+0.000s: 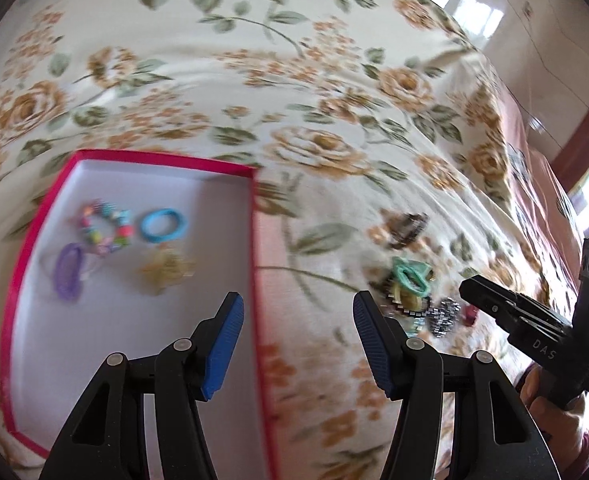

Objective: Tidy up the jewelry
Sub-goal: 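Move left tool to the mint bow hair tie while right tool approaches the pink clip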

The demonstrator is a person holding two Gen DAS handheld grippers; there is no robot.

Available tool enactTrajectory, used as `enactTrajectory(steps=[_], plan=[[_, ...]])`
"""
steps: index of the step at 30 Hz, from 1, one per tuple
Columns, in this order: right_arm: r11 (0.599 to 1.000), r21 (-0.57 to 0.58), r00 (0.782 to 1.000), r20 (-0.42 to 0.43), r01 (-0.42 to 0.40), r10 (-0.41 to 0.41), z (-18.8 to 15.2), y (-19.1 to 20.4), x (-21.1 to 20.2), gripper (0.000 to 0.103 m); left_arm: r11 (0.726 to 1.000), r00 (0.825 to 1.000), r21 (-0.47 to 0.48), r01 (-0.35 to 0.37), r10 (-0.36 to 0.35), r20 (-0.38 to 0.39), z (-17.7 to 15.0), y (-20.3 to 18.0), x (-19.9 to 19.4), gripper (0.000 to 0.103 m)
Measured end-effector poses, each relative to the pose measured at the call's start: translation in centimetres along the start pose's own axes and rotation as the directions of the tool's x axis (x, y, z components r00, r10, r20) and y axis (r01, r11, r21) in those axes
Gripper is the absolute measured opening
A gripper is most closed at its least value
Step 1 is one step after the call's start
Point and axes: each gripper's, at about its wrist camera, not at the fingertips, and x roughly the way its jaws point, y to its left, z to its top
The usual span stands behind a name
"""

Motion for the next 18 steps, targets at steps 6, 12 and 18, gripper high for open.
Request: enactTrajectory(steps=[6,12,18], plan=[[0.994,0.082,0.997,0.017,0.078,-0.079,-1.0,-4.5,-2.2,0.036,0.998,0.999,0.055,0.027,-0.026,-0.031,1.1,-3.0,2.5,0.057],[0.977,0.16,0.99,0.002,0.138,-0.14,-1.9,-7.7,-2.6,0.036,0.993,0.996,0.104,0.052,-0.044,-0.076,2.1,-5.7,6.0,0.057],[0.968,0.206,0.99,-0.033,0.141,-0.137,-2.8,-9.1,-1.6,0.036,0.989,0.992,0.139,0.057,-0.041,-0.12,2.7,-7.8,10.1,0.055]])
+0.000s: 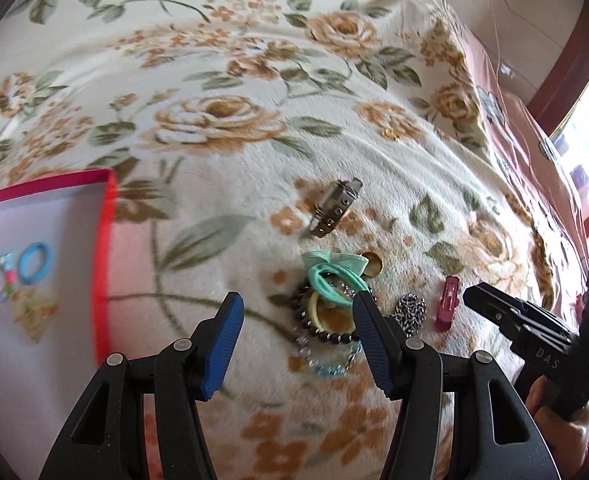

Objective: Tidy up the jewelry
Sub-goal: 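Move left tool to the mint bow hair tie while right tool approaches the pink clip, then close left tool on the mint bow hair tie while right tool grasps the pink clip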

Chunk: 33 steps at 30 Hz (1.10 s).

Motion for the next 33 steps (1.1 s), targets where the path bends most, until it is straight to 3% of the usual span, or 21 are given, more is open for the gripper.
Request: enactTrajectory(steps=[5,7,9,10,11,12,20,25,27,29,31,32,33], plan=[[1.0,-0.002,0.999,-0.035,-0.01,0.01,-0.5,0.1,1.5,0.034,1.0,1.0,0.024,-0.005,0.005,-0.025,0.9,-0.9,2.9,0.053],[1.0,-0.014,0.999,-0.034,-0.015,0.015,-0.6,0.3,1.9,0.028,1.0,0.999,0.031,0.0,0.001,-0.036,1.1,-1.1,3.8,0.042],[0.999,-0.031,1.0,-0.021,-0.009,0.008,-0.5,0.5,1.8,0.018,0.999,0.999,0.036,0.007,-0.005,-0.047,1.3,-1.1,4.6,0.016],[0.999,-0.032,1.0,-0.014,-0.01,0.01,-0.3,0.6,1.7,0.016,0.999,0.999,0.037,0.012,-0.01,-0.05,1.5,-1.1,5.0,0.013],[0.999,-0.04,1.0,-0.008,-0.006,0.006,-0.2,0.7,1.7,0.0,0.999,0.999,0.042,0.012,-0.01,-0.049,1.6,-1.2,5.3,0.011],[0.999,-0.046,1.0,-0.001,0.007,-0.007,-0.2,0.8,1.7,0.0,0.999,0.999,0.048,0.009,-0.007,-0.043,1.8,-1.3,5.4,0.008],[0.999,-0.035,1.0,0.018,-0.004,0.004,0.1,0.4,1.0,0.0,0.997,0.999,0.069,0.035,-0.035,-0.015,1.7,-1.5,4.6,0.005],[0.998,0.007,0.998,0.001,-0.064,0.064,0.1,0.1,0.7,0.023,0.997,0.998,0.059,0.042,-0.039,-0.044,1.5,-1.2,4.7,0.007],[0.999,-0.012,0.999,-0.009,-0.052,0.052,0.0,0.7,0.9,0.031,0.998,0.998,0.051,0.043,-0.04,-0.053,1.5,-1.2,4.9,0.019],[0.998,-0.017,0.998,-0.029,-0.055,0.054,-0.3,1.1,1.5,0.031,0.998,0.998,0.047,0.036,-0.034,-0.054,1.5,-1.3,5.2,0.028],[0.998,-0.037,0.997,-0.058,-0.043,0.041,-0.6,1.5,2.5,0.027,0.998,0.998,0.054,0.038,-0.035,-0.054,1.5,-1.5,5.5,0.028],[0.998,-0.044,0.998,-0.06,-0.036,0.033,-0.8,1.6,2.7,0.021,0.997,0.998,0.058,0.042,-0.038,-0.053,1.5,-1.6,5.6,0.025],[0.998,-0.046,0.998,-0.056,-0.031,0.029,-0.9,1.6,2.9,0.015,0.997,0.998,0.066,0.047,-0.044,-0.051,1.5,-1.7,5.7,0.011]])
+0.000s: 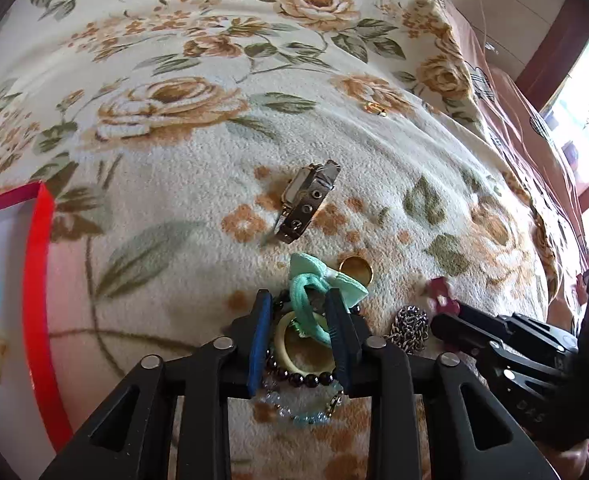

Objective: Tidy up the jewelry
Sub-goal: 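Close left tool on the mint bow hair tie while right tool grasps the pink clip, then carry the mint bow tie with left tool toward the box while right tool carries the pink clip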

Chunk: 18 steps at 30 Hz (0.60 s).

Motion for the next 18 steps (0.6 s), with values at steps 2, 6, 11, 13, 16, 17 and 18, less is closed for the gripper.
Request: enactTrajectory(steps=[2,6,11,13,16,17,18], plan=[[1.0,0.0,1.0,0.014,-0.002,0.002,0.1,-0.1,-0.2,0.015,1.0,1.0,0.008,0.003,-0.003,0.0,0.1,-0.1,0.1,0.006],[1.0,-0.002,0.999,0.051,-0.004,0.004,0.5,-0.2,-1.1,0.015,1.0,0.999,-0.011,-0.003,0.003,0.036,0.4,0.3,-0.3,0.004],[0.999,-0.023,0.998,0.064,-0.027,0.029,1.3,0.7,-1.2,0.015,1.0,0.998,-0.025,-0.015,0.017,0.065,0.4,1.2,-1.8,0.004],[0.998,-0.04,0.997,0.068,-0.038,0.041,1.8,1.5,-1.1,0.015,0.999,0.997,-0.031,-0.018,0.021,0.08,0.1,1.6,-2.8,0.004],[0.997,-0.058,0.996,0.066,-0.06,0.064,2.4,2.8,-0.7,0.015,0.999,0.995,-0.051,-0.019,0.024,0.097,-0.3,2.7,-4.4,0.004],[0.996,-0.067,0.995,0.066,-0.065,0.069,2.5,3.2,-0.6,0.015,0.998,0.994,-0.061,-0.021,0.027,0.105,-0.6,3.2,-5.0,0.004],[0.994,-0.08,0.995,0.066,-0.07,0.075,2.7,3.8,-0.5,0.015,0.997,0.993,-0.07,-0.022,0.029,0.111,-0.7,3.6,-5.5,0.004]])
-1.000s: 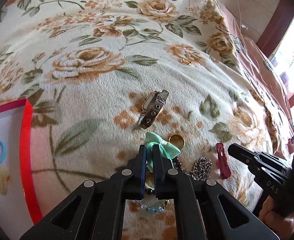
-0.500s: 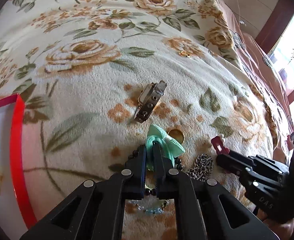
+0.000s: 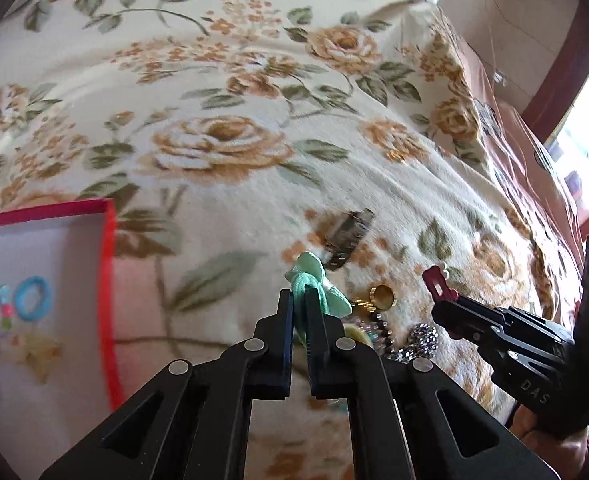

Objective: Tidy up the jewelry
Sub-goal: 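Carry the mint bow tie with left tool toward the box while right tool carries the pink clip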

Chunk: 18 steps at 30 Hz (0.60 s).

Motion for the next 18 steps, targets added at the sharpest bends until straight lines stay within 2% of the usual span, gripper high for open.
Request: enactTrajectory(steps=[18], plan=[[0.976,-0.161,0.989,-0.048,-0.146,0.141,1.0,10.6,3.2,0.015,0.981,0.993,-0.186,-0.063,0.08,0.085,-5.0,8.4,-10.0,0.004]])
